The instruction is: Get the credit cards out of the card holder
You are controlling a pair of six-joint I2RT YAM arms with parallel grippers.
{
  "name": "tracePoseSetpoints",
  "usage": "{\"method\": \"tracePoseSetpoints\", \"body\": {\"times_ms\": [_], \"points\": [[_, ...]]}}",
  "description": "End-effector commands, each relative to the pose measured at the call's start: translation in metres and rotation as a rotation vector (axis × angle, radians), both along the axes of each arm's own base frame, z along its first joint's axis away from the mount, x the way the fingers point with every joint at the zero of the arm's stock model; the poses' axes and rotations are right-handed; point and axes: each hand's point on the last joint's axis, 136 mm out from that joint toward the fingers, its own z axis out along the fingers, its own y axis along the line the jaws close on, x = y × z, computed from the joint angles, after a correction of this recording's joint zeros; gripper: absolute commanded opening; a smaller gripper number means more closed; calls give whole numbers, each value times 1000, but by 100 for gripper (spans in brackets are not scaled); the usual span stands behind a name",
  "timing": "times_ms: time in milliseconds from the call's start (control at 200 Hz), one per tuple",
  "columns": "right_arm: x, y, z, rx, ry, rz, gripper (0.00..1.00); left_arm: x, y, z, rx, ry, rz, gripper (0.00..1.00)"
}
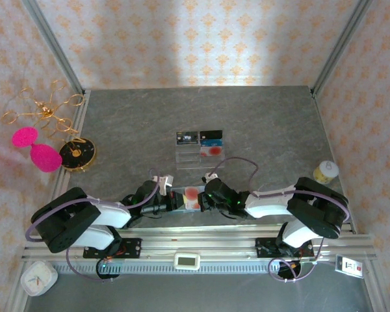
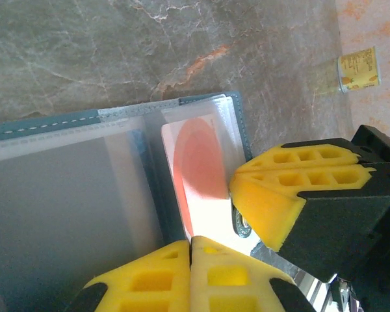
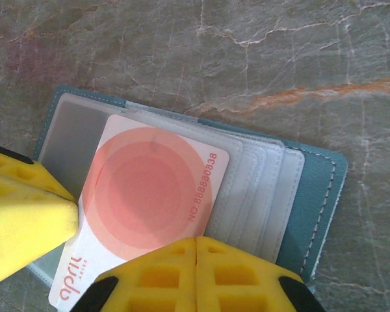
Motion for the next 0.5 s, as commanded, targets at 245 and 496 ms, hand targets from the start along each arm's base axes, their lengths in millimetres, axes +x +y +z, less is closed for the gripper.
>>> {"method": "tracePoseSetpoints", "body": {"times_ms": [245,496], "points": [[-5,-2,-21,-68,42,23,10,6,1,12,-13,-40,14,19],[1,-18,-7,-63,7,-59,19,9,2,16,4,-56,24,16]]}}
